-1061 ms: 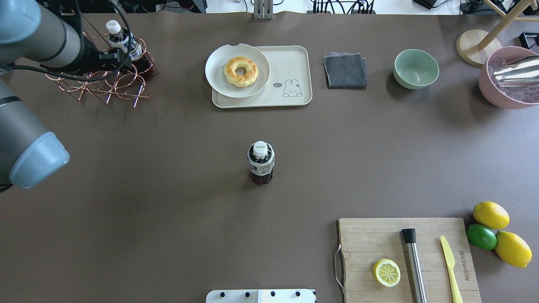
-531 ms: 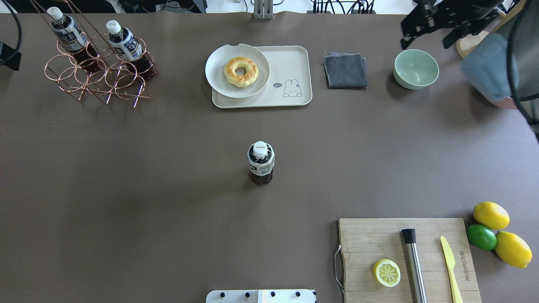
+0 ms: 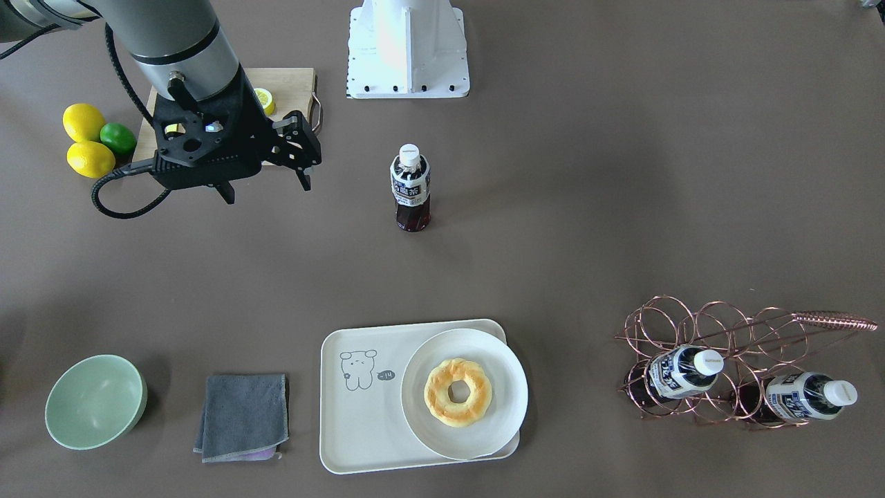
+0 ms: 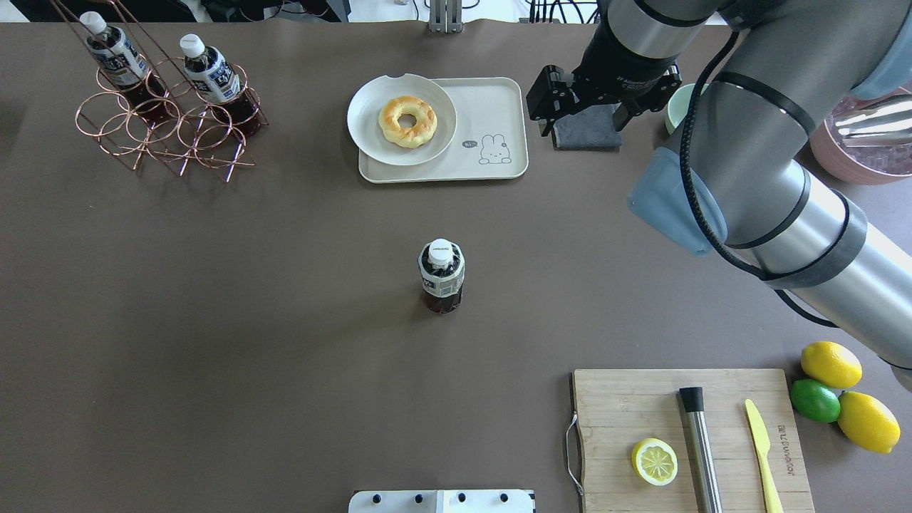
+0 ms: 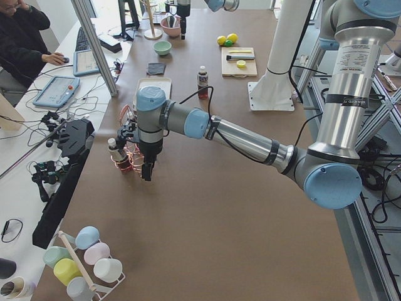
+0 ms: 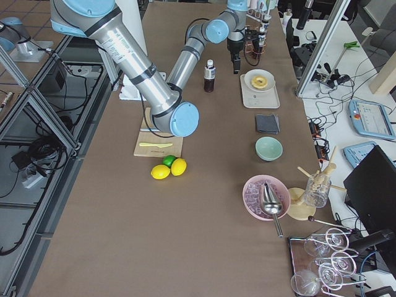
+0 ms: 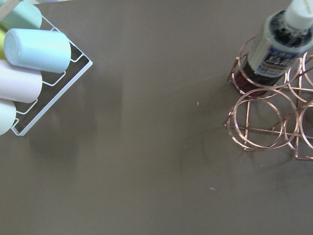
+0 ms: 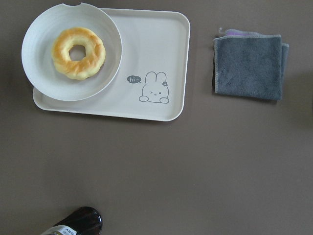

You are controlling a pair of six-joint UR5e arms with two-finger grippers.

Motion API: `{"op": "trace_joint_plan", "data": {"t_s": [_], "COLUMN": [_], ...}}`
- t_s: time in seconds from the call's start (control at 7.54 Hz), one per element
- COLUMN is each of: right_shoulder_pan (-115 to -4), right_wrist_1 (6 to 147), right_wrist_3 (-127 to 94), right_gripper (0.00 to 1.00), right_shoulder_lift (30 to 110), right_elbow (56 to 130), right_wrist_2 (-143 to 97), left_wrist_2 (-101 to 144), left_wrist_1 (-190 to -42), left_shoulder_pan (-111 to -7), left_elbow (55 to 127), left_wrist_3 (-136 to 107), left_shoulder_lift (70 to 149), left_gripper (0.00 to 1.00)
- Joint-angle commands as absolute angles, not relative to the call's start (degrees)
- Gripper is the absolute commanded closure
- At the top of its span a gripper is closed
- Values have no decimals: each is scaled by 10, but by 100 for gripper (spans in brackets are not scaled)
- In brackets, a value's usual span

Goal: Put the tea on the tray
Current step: 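Move the right gripper over the standing tea bottle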

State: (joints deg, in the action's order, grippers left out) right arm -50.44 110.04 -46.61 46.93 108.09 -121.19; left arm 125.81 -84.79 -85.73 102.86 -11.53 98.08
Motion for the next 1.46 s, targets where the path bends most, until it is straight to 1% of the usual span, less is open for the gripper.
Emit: {"op": "trace_joint_plan", "data": {"t_s": [0.0, 0.27, 0.66, 0.93, 1.06, 1.33], "right_shoulder_pan": [-436, -374, -325, -312, -309, -304], "right_wrist_1": [1103, 1101, 1100, 1089, 1057, 1050], "right_wrist_3": [-488, -560, -593, -598, -599, -613], "right_gripper": [0, 0, 0, 5, 4, 4], "right_shoulder_lift": [440, 395, 390, 391, 391, 393], "right_elbow": [1079, 1064, 1063, 1053, 1033, 1027], "right_wrist_2": [-1157, -1100, -1061, -1042, -1042, -1042], "left_wrist_2": [1264, 1264, 1265, 1265, 1265, 1265], "left_wrist_1": [-864, -889, -893, -894, -894, -894], "left_shoulder_pan": [-880, -882, -883, -883, -883, -882], "left_elbow": [1011, 996, 988, 984, 984, 982], "left_wrist_3": [-76, -75, -75, -75, -76, -76], "left_shoulder_lift": [967, 962, 958, 958, 959, 960], "left_gripper": [3, 3, 3, 3, 3, 3]}}
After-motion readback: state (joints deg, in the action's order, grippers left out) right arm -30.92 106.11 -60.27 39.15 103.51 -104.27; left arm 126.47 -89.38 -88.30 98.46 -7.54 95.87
